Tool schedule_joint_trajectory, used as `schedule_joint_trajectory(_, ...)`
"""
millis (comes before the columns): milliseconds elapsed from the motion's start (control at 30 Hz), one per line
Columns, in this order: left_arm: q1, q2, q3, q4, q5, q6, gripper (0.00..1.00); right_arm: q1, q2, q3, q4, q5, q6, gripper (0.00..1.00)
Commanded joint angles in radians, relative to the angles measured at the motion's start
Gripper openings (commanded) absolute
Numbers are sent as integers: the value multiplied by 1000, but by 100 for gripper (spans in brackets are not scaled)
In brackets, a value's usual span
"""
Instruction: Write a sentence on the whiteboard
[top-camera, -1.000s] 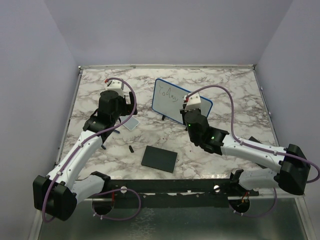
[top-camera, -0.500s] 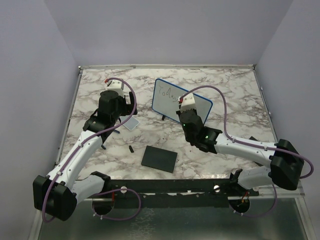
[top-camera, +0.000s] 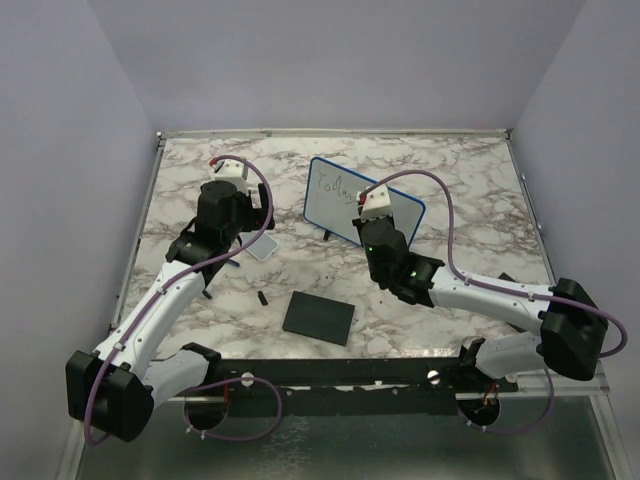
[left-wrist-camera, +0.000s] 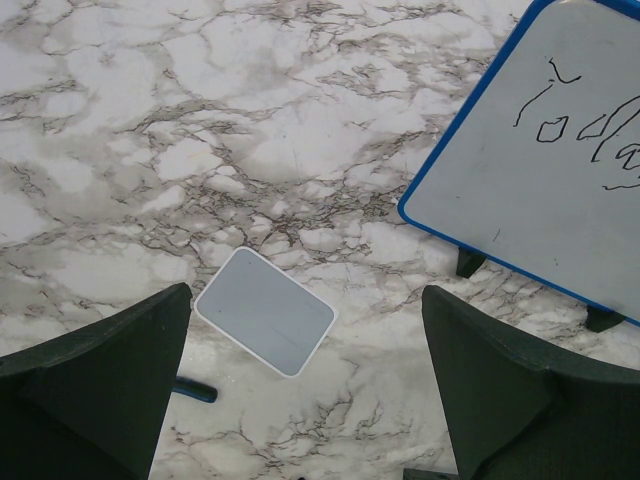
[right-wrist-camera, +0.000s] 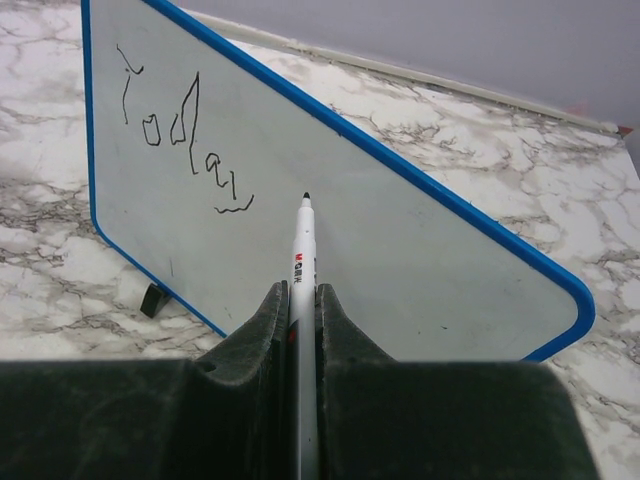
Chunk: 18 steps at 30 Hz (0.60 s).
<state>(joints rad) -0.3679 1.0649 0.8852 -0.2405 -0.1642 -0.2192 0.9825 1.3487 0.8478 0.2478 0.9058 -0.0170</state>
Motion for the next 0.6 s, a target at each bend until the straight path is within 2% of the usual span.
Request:
schedule_joint_trajectory(0,-3,-17,-11,12,17,7,99,-9,6,12,46,33,-23,0)
schedule_joint_trajectory(567,-3,-22,-11,13,16,6,99,-19,26,-25,-38,11,95,0)
